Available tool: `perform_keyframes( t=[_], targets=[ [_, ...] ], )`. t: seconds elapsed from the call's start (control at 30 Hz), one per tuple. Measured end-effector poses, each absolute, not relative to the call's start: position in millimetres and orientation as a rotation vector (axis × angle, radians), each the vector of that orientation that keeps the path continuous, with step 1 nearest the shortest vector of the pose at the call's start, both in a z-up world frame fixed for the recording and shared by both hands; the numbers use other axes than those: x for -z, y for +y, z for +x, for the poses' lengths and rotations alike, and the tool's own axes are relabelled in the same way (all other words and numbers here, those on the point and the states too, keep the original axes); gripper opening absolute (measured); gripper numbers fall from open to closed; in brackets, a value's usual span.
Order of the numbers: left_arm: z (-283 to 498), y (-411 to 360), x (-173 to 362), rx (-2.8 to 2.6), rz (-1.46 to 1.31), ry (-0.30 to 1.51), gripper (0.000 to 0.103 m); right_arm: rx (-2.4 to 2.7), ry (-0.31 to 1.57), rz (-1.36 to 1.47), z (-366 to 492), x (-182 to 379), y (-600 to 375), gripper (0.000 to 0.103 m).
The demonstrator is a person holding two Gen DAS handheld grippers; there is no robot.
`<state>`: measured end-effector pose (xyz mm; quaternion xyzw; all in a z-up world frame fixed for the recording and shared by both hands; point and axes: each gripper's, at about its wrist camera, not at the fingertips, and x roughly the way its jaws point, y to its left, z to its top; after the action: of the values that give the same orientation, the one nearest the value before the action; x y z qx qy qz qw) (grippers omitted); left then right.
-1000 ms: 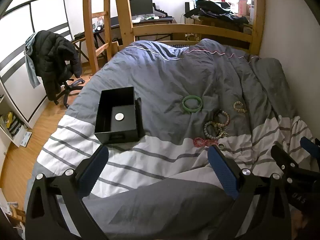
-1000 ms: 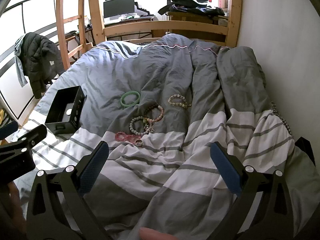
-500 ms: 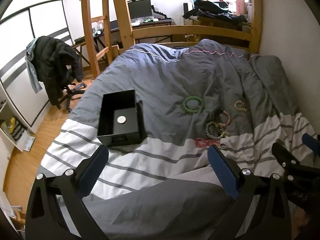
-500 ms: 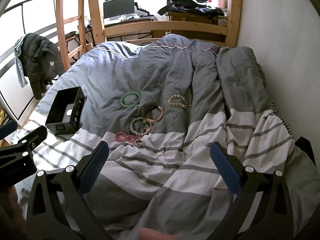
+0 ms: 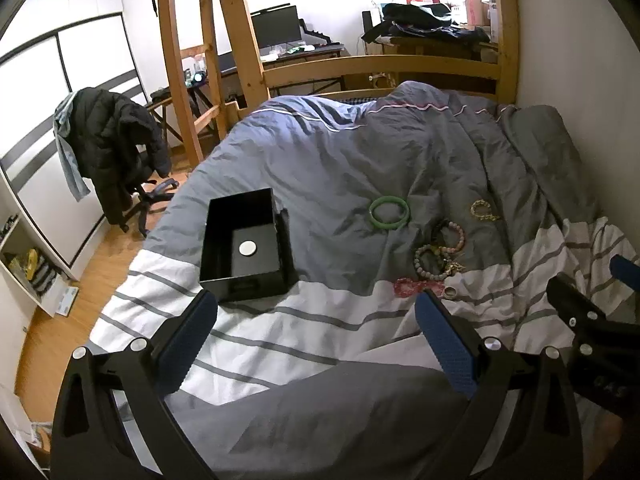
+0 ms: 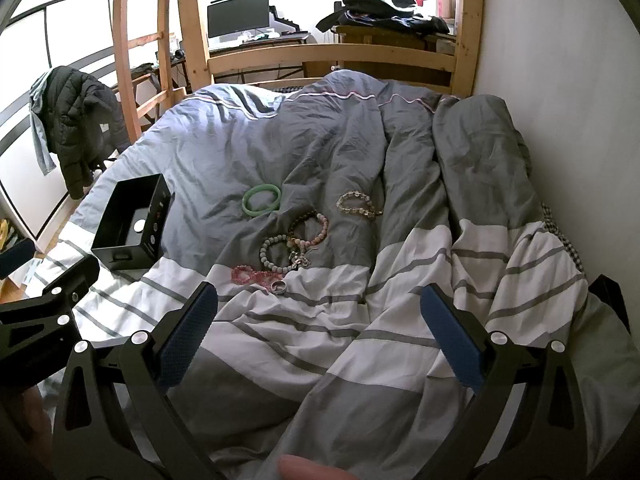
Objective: Organize jewelry
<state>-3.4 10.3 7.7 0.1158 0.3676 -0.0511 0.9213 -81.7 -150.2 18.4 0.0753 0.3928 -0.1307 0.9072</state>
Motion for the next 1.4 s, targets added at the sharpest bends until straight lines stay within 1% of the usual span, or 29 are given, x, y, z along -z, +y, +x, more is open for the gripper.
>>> perform_keyframes(
  t=[0.17,0.37,0.5,0.8,1.03,1.4],
  targets=[
    [-0.5,13.7,-4.8,0.085,0.198,0.766,0.097,0.270,0.811,0.155,-81.7,-18.1,-150.1,0.100],
    [-4.0,3.9,-1.2,0.109,0.302,0.748,0.097,0.269,0.812,0.155,-81.7,-17.7,-150.0,0.100],
    [-2.9,6.1,-0.3,0.162,0.256,0.781,0.097,0.269,0.810,0.154,-81.8,-17.9,-150.0,0.100],
    [-1.7,10.7,-0.1,0.182,0.231,0.788,0.097,0.244,0.802,0.148,-81.8,-20.0,-148.7,0.100],
    [1.1,15.5,-1.6,0.201,0.216,0.792,0.097,0.174,0.735,0.187,-86.1,-23.9,-156.4,0.100],
    [5.6,15.8,4.8,0.193,0.230,0.804,0.097,0.182,0.745,0.186,-83.1,-16.5,-160.3,0.100]
  ],
)
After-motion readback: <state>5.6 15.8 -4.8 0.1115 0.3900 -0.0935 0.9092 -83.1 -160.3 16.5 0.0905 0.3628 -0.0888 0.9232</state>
